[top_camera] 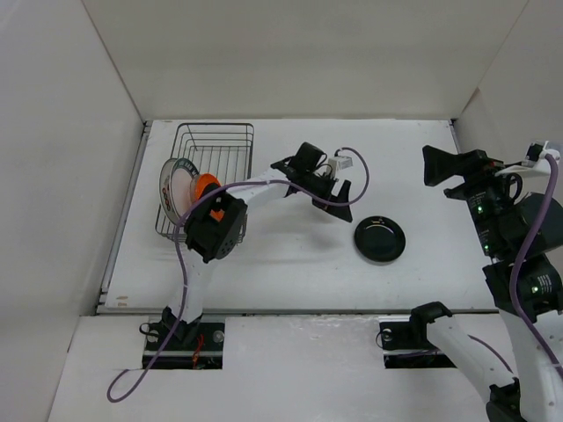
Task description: Load the plates into the dish rack
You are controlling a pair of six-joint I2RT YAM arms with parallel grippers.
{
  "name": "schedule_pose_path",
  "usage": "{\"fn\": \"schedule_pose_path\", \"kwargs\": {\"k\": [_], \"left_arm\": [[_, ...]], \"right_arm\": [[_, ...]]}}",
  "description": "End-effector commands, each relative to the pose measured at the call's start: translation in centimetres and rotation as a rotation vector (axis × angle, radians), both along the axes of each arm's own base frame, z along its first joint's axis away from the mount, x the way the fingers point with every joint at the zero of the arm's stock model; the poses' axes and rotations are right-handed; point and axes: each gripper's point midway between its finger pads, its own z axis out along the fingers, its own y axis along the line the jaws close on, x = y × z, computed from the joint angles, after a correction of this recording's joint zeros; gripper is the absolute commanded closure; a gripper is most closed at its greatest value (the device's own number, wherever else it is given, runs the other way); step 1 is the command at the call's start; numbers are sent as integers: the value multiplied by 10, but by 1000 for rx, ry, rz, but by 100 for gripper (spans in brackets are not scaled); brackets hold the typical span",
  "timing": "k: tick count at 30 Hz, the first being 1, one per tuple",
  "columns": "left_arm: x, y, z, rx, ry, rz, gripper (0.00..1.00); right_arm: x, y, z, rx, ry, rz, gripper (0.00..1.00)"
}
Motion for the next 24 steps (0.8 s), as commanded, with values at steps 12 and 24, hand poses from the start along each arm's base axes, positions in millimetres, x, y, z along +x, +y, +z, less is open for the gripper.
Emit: {"fn": "schedule_pose_path", "kwargs": {"k": [12,24], "left_arm": [[-20,-52,-12,11,42,23,8],[-10,-64,-58,67,127,115,15]], "right_arm": [[-10,11,15,-11,-62,77,0],[-27,14,18,-2,-98,116,0]]}}
